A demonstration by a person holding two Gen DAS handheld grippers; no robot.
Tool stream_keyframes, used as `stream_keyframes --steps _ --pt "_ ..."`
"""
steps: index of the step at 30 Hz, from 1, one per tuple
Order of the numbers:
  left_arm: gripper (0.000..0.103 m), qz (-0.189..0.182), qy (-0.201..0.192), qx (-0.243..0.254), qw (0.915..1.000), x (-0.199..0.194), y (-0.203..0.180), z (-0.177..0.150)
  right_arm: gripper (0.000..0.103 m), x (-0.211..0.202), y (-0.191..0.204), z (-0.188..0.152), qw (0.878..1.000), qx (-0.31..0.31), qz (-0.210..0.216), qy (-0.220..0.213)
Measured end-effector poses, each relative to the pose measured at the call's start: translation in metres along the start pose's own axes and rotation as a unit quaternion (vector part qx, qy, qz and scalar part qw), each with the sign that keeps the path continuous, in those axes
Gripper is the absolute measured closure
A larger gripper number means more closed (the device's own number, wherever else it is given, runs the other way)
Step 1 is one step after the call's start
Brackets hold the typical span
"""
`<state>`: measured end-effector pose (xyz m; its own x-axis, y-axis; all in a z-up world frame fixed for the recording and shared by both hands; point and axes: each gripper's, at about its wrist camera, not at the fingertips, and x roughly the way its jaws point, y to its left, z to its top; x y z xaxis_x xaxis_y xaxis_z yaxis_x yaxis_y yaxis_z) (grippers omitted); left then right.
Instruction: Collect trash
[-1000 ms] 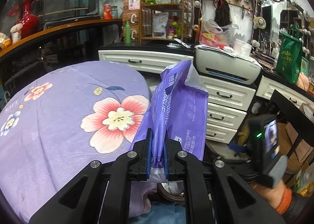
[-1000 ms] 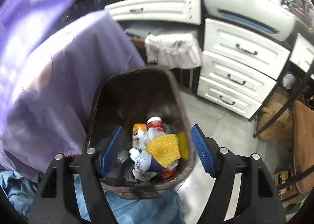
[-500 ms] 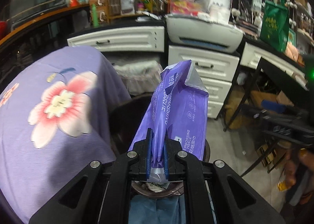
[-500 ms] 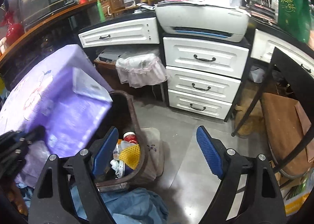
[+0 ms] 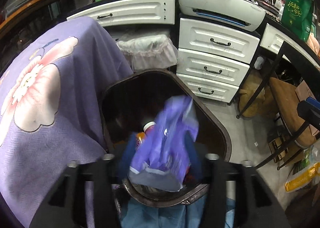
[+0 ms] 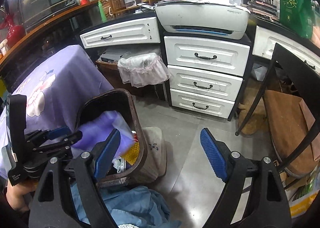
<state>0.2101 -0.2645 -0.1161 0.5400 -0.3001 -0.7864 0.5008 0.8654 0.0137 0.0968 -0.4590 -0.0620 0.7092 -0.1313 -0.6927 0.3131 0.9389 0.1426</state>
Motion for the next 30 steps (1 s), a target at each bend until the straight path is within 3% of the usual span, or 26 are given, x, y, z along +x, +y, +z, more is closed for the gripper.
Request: stream_keyframes --steps 5,11,18,21,27,30 --pt "0.027 -0.006 -0.03 0.001 0.9995 -0.022 -0.001 -0.001 0.021 -0.003 0.0 -0.001 1.0 0.004 0.0 -0.002" --pt "0.017 -0.012 -0.076 -0.01 0.997 -0.062 0.005 0.001 0.02 -0.016 0.008 0.002 1.0 0.005 0.006 -0.015" --pt "0.007 -0.006 -0.139 -0.025 0.99 -0.114 0.018 0.0 0.011 -0.059 0.042 0.008 0.996 -0.02 0.02 -0.079" --pt "0.006 0.007 -0.177 -0.027 0.9838 -0.144 0.027 -0.006 0.006 -0.086 0.069 0.008 0.991 -0.045 0.027 -0.119" --pt "0.006 0.048 -0.245 -0.032 0.9678 -0.204 0.052 -0.025 0.006 -0.145 0.12 -0.001 0.974 -0.063 0.038 -0.213" --pt "0.006 0.076 -0.28 -0.042 0.956 -0.234 0.067 -0.039 0.006 -0.162 0.141 -0.007 0.971 -0.069 0.051 -0.222"
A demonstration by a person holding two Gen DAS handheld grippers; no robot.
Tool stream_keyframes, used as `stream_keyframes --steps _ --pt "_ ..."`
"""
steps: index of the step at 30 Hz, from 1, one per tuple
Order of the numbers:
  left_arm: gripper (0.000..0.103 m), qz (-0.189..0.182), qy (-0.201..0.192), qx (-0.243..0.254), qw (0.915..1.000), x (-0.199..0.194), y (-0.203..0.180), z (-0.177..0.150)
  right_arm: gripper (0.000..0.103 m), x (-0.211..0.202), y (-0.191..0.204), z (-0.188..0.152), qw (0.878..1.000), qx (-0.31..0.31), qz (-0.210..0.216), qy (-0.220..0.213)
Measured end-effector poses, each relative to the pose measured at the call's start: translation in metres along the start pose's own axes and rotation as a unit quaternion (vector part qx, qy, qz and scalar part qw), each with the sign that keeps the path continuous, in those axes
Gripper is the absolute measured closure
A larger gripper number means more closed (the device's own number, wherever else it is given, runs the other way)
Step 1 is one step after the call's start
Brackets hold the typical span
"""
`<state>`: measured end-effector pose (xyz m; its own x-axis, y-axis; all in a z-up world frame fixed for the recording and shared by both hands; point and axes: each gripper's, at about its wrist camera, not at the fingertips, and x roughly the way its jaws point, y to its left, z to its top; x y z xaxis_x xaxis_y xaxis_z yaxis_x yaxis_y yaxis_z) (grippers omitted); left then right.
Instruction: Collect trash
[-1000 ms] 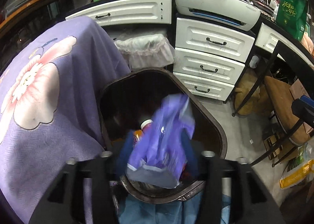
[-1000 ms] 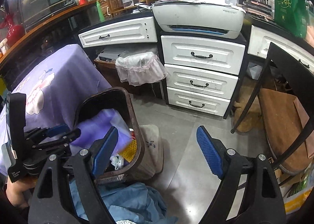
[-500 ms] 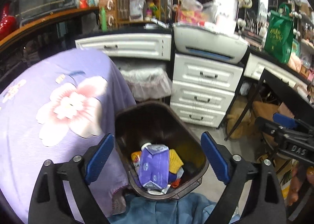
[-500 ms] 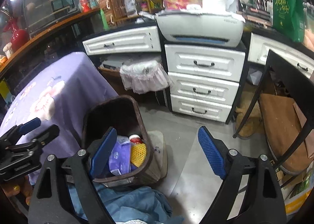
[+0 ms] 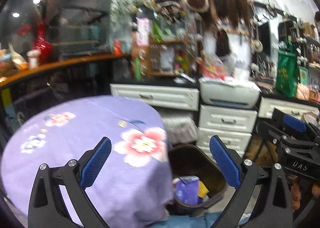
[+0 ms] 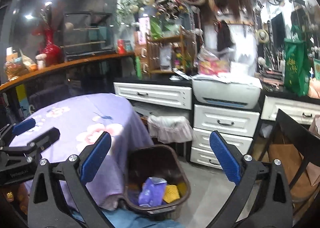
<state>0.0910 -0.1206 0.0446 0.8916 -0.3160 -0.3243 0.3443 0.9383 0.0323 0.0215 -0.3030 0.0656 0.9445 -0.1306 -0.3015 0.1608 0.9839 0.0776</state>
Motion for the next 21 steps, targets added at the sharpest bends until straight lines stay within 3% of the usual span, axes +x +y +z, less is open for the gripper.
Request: stream_keyframes --steps 4,9,19,21 --pt "0.006 0.03 -0.029 0.0 0.9991 -0.031 0.02 -0.001 0.006 -0.02 0.022 -0.001 1.0 0.003 0.007 -0.019" --pt "0.005 0.047 -0.028 -0.005 0.9985 -0.06 0.041 -0.012 0.006 -0.052 0.037 -0.008 0.998 0.016 0.021 -0.051" --pt "0.006 0.089 -0.057 -0.038 0.9937 -0.098 0.057 -0.031 0.006 -0.076 0.064 -0.031 0.998 -0.033 0.02 -0.043" --pt "0.006 0.082 -0.062 -0.036 0.994 -0.102 0.056 -0.033 0.006 -0.08 0.069 -0.036 0.998 -0.044 0.018 -0.042"
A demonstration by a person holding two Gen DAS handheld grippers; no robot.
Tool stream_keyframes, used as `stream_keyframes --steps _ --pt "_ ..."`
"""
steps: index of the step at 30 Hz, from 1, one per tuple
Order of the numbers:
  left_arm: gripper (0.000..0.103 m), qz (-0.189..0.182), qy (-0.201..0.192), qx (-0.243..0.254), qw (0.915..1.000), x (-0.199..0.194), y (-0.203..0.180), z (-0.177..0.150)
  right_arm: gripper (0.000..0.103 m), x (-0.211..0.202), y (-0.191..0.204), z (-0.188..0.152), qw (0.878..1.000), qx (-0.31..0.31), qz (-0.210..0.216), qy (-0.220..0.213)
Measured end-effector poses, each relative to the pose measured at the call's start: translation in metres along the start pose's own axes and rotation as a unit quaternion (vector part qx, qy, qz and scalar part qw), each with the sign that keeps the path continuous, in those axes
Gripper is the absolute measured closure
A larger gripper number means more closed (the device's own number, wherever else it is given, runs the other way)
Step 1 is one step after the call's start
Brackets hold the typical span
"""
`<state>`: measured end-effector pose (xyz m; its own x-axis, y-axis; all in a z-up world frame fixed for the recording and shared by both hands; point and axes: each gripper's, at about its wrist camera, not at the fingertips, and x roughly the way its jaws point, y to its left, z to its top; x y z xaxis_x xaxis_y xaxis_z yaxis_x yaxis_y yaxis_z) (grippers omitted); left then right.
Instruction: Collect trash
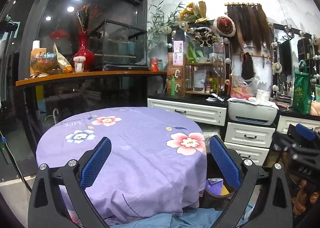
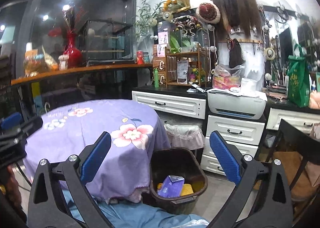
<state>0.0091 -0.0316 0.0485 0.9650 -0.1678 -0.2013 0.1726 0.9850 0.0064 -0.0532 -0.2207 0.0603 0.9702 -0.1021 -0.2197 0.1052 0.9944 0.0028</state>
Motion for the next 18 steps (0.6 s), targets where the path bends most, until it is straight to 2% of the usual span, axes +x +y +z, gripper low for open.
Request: stream_keyframes --steps 1,4,9,18 --pt "0.006 -0.002 -0.001 0.003 1.0 -0.001 -0.001 0.0 0.006 -0.003 0.002 -0.002 1.0 0.0 0.001 -0.002" --pt "0.006 0.03 -0.016 0.001 0.9994 -0.008 0.0 -0.004 0.006 -0.01 0.007 -0.007 1.0 -0.005 0.009 -0.011" --pt "0.006 0.023 -0.006 -0.009 0.9997 -0.006 0.005 -0.004 0.006 -0.012 0.009 -0.009 1.0 -0.009 0.013 -0.014" --pt "0.006 0.024 0.001 0.002 0.9997 -0.004 0.004 -0.009 0.006 -0.013 0.007 -0.01 1.0 -0.001 0.018 -0.015"
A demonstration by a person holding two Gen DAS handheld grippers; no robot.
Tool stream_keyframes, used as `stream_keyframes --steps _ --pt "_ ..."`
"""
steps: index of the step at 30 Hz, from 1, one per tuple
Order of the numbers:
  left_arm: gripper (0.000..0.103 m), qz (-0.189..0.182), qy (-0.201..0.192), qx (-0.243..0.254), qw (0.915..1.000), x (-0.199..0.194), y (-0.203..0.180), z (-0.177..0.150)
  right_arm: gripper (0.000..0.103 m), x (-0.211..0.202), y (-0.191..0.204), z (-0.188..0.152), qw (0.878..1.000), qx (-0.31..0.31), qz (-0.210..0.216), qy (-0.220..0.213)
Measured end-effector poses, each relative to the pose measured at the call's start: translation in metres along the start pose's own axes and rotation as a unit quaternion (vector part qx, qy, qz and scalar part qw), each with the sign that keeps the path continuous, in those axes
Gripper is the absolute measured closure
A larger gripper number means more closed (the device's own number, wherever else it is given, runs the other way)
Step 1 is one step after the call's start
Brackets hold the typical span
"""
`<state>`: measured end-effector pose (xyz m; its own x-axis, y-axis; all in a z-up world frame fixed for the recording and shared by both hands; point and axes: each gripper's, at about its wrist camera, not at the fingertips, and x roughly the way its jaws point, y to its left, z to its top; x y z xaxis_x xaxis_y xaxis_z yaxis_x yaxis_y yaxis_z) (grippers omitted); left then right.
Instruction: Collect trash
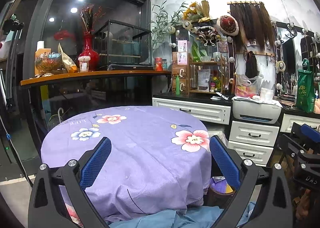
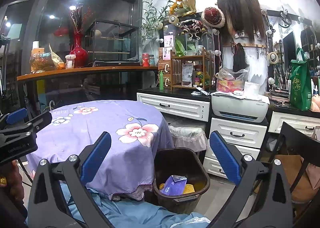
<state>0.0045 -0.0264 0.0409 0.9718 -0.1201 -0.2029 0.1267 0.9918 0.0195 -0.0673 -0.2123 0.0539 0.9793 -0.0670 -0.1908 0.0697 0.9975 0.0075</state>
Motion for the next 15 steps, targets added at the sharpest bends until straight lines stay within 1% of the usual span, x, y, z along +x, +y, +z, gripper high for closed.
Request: stream_keyframes --steps 15 --pt "0.005 -0.003 0.008 0.004 1.0 0.0026 -0.0018 -0.0028 0.006 0.0022 -0.0015 -0.0027 1.0 0.003 0.007 0.007"
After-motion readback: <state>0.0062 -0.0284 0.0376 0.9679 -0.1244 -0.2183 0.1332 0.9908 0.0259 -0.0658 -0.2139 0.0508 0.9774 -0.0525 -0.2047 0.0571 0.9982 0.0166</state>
